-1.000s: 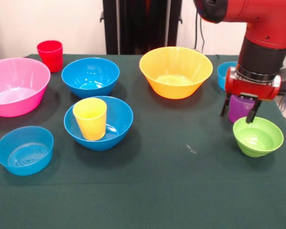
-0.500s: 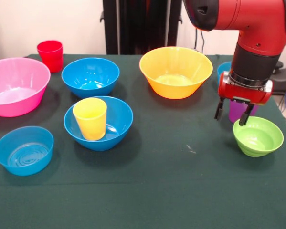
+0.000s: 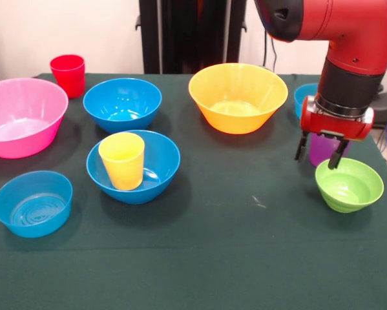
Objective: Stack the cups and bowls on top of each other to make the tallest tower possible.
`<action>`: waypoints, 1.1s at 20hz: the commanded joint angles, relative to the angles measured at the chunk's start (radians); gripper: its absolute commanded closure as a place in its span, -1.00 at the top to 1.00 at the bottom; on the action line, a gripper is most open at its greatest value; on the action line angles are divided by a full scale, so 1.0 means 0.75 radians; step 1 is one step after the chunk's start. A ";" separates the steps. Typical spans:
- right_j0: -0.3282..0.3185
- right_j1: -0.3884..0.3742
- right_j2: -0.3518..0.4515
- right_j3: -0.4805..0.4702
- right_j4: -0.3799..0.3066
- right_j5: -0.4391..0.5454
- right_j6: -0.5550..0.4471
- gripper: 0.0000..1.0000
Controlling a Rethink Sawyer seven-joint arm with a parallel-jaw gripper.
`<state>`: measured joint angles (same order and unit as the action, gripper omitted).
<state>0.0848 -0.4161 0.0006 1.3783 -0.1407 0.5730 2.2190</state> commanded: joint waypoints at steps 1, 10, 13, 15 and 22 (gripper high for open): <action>0.025 0.087 0.079 0.014 -0.045 -0.062 0.043 1.00; 0.050 0.149 0.058 0.033 -0.046 -0.189 0.092 1.00; 0.053 0.156 0.053 0.035 -0.043 -0.202 0.088 1.00; 0.052 0.158 0.052 0.037 -0.039 -0.203 0.082 1.00; 0.070 0.179 0.033 0.037 -0.040 -0.250 0.098 1.00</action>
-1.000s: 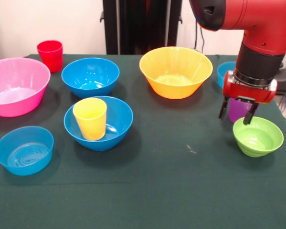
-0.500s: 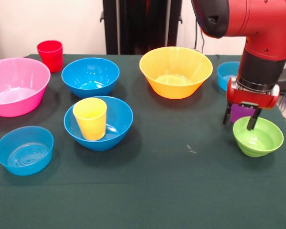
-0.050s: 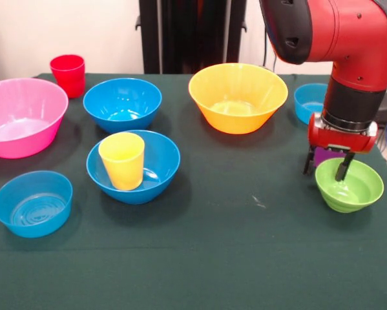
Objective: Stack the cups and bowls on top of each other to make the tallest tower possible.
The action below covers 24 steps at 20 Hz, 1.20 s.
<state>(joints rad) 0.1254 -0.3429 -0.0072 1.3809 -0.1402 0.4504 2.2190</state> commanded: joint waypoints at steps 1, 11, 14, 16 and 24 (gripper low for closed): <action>0.020 0.085 0.038 0.033 -0.043 -0.094 0.101 1.00; 0.111 0.104 -0.092 0.027 -0.057 -0.263 0.147 1.00; 0.134 0.110 -0.124 0.027 -0.037 -0.286 0.155 1.00; 0.148 0.113 -0.146 0.027 -0.026 -0.303 0.160 1.00; 0.178 0.118 -0.197 0.025 0.005 -0.341 0.168 -1.00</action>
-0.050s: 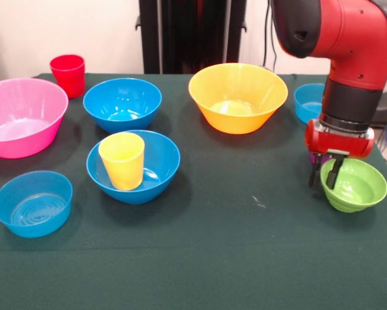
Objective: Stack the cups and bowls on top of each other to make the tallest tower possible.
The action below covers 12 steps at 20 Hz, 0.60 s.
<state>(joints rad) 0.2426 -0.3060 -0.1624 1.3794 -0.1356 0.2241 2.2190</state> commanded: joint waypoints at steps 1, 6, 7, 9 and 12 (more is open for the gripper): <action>0.024 0.069 0.005 0.028 0.002 -0.050 0.170 -1.00; 0.020 0.067 0.005 0.046 0.025 -0.076 0.171 -1.00; 0.006 0.065 0.026 0.049 0.022 -0.064 0.152 -1.00; -0.036 0.066 0.089 0.046 0.033 0.039 0.097 -1.00; -0.063 0.057 0.118 0.057 0.026 0.035 0.073 -1.00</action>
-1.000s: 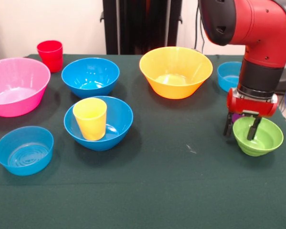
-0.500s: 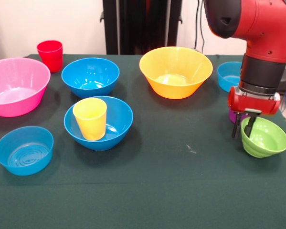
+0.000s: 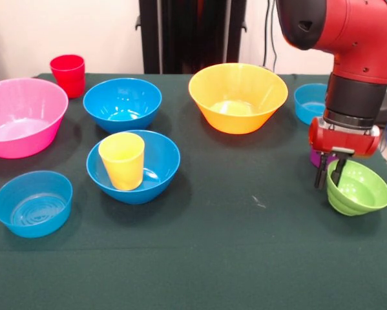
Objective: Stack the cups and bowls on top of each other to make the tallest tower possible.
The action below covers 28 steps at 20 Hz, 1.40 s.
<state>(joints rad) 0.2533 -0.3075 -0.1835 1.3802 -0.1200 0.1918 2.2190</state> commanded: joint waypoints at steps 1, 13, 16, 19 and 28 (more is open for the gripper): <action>-0.076 0.056 0.144 0.056 0.008 0.088 0.072 -1.00; -0.134 0.037 0.223 0.068 0.003 0.164 0.014 -1.00; -0.115 0.031 0.201 0.068 -0.008 0.139 0.031 -1.00; -0.138 -0.004 0.220 0.073 -0.013 0.180 -0.004 -1.00; -0.246 -0.266 0.254 0.176 -0.031 0.321 -0.116 -1.00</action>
<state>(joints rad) 0.1443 -0.4079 -0.1095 1.4309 -0.1165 0.2510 2.2190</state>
